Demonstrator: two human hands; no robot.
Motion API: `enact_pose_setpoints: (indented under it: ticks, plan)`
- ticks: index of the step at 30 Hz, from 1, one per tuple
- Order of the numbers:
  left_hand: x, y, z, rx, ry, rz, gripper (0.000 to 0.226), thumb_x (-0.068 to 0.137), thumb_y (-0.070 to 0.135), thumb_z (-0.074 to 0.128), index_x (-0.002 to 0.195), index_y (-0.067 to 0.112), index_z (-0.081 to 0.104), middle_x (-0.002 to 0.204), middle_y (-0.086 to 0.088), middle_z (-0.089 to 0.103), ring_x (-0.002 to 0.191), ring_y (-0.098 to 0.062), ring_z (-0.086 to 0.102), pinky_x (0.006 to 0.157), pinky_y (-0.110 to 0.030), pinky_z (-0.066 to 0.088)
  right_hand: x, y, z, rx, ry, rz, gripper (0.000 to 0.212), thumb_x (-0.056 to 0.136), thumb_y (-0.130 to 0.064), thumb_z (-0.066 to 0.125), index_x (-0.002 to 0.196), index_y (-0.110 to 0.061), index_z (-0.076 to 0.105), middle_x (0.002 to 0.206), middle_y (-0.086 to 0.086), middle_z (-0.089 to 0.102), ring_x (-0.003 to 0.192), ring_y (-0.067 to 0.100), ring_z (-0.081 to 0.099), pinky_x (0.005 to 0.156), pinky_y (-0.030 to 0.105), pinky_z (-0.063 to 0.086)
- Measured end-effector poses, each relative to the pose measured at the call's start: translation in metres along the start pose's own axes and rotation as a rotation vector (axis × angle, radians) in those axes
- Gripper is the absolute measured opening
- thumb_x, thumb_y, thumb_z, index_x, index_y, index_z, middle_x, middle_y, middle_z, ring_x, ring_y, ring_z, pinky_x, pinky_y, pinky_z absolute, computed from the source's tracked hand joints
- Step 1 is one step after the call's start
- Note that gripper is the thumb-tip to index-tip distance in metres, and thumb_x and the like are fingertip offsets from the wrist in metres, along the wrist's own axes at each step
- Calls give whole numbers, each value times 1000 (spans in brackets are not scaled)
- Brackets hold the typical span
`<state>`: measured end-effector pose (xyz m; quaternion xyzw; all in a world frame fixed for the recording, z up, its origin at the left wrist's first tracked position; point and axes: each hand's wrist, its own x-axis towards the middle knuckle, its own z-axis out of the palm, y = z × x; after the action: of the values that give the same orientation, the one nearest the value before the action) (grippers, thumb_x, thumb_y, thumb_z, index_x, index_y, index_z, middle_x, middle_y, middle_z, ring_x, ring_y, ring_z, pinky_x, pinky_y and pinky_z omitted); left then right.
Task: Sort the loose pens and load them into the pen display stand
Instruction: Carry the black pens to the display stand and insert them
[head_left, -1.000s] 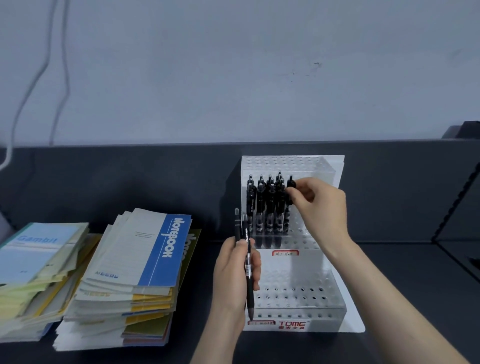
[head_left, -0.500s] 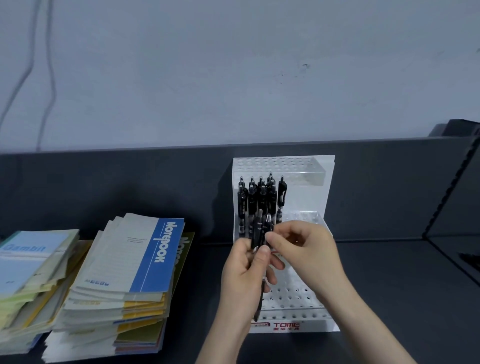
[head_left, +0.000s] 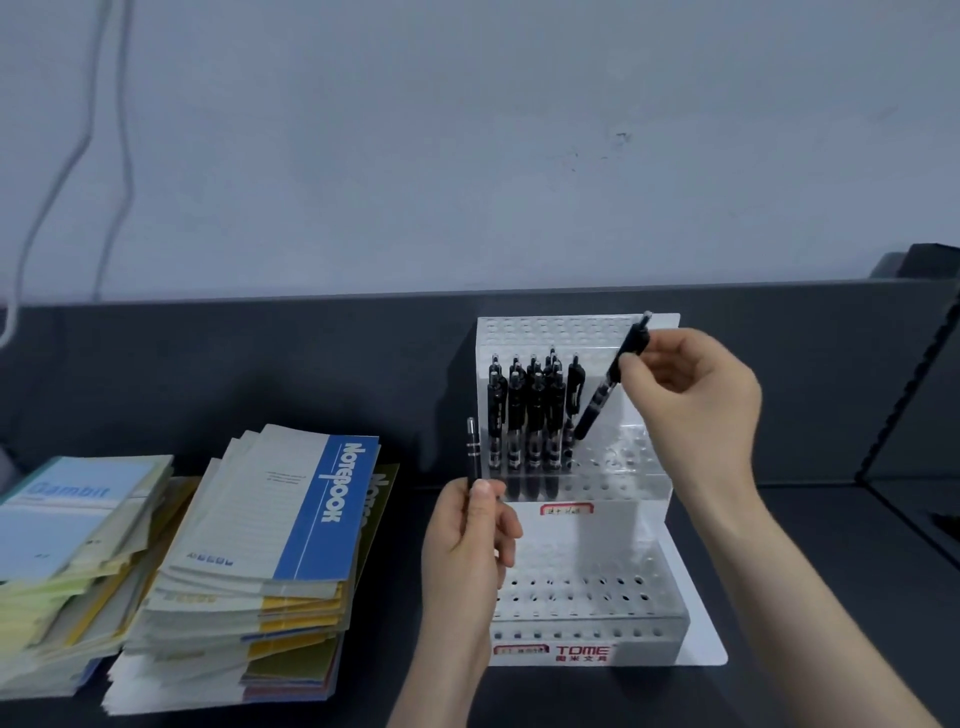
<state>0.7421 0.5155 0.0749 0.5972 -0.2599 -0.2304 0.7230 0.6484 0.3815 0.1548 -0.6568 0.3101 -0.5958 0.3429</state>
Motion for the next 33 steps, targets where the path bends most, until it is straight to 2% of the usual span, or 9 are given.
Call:
enact_pose_setpoints:
  ticks: [6, 11, 18, 20, 23, 26, 28, 31, 33]
  plan:
    - [-1, 0, -4, 22, -5, 14, 24, 101, 26, 41, 94, 16, 62, 62, 3, 56, 50, -7, 42, 45, -16, 32, -4, 17, 15, -161, -85, -29, 10, 79, -13, 71, 86, -20, 69, 74, -16, 66, 68, -2, 62, 68, 8, 49]
    - [-1, -2, -5, 29, -5, 3, 25, 101, 26, 42, 92, 17, 63, 61, 3, 54, 51, -6, 41, 45, -16, 33, -12, 29, 20, -297, -147, -44, 7, 81, -14, 70, 87, -17, 70, 72, -14, 66, 69, 1, 63, 73, 25, 54]
    - [-1, -2, -2, 5, -20, -19, 25, 101, 26, 43, 93, 16, 63, 61, 2, 54, 50, -6, 41, 43, -15, 32, -20, 28, 27, -393, -132, -112, 4, 82, -14, 69, 86, -14, 70, 67, -12, 63, 66, 8, 63, 70, 30, 54]
    - [-2, -1, 0, -14, -30, -27, 26, 101, 26, 42, 92, 15, 64, 60, 1, 53, 49, -6, 40, 42, -15, 31, -19, 29, 26, -380, -136, -89, 6, 82, -15, 70, 88, -15, 71, 70, -13, 64, 67, 5, 63, 71, 28, 55]
    - [-2, 2, 1, -48, -45, -63, 30, 103, 25, 39, 91, 13, 63, 59, 1, 53, 47, -7, 38, 41, -17, 29, -21, 31, 18, -327, -148, -15, 10, 81, -19, 73, 92, -19, 72, 76, -18, 66, 67, -3, 63, 72, 18, 53]
    - [-1, 4, 0, -48, -73, -74, 30, 103, 22, 38, 92, 11, 63, 60, 1, 54, 48, -7, 38, 43, -19, 28, -34, 28, 8, -239, -123, 49, 11, 81, -21, 74, 91, -23, 73, 74, -18, 68, 71, -3, 64, 69, 13, 51]
    - [-1, 4, 1, -28, -112, -47, 29, 103, 21, 39, 90, 9, 63, 60, 1, 52, 50, -7, 38, 45, -19, 28, -45, 21, 6, -164, -201, 79, 7, 81, -20, 74, 85, -25, 73, 70, -14, 70, 69, 0, 65, 68, 16, 52]
    - [-3, 4, 5, 7, -206, -14, 27, 102, 18, 42, 88, 6, 62, 60, 1, 50, 51, -7, 39, 45, -16, 30, -60, 10, 8, -87, -431, 135, 10, 82, -18, 72, 76, -27, 72, 67, -10, 70, 66, 4, 66, 66, 17, 52]
    - [-3, 4, 7, 41, -249, -12, 26, 102, 17, 42, 89, 9, 63, 60, 2, 51, 51, -7, 40, 45, -17, 31, -63, 10, 8, -70, -462, 163, 10, 81, -17, 72, 75, -24, 70, 66, -6, 70, 66, 7, 67, 66, 20, 52]
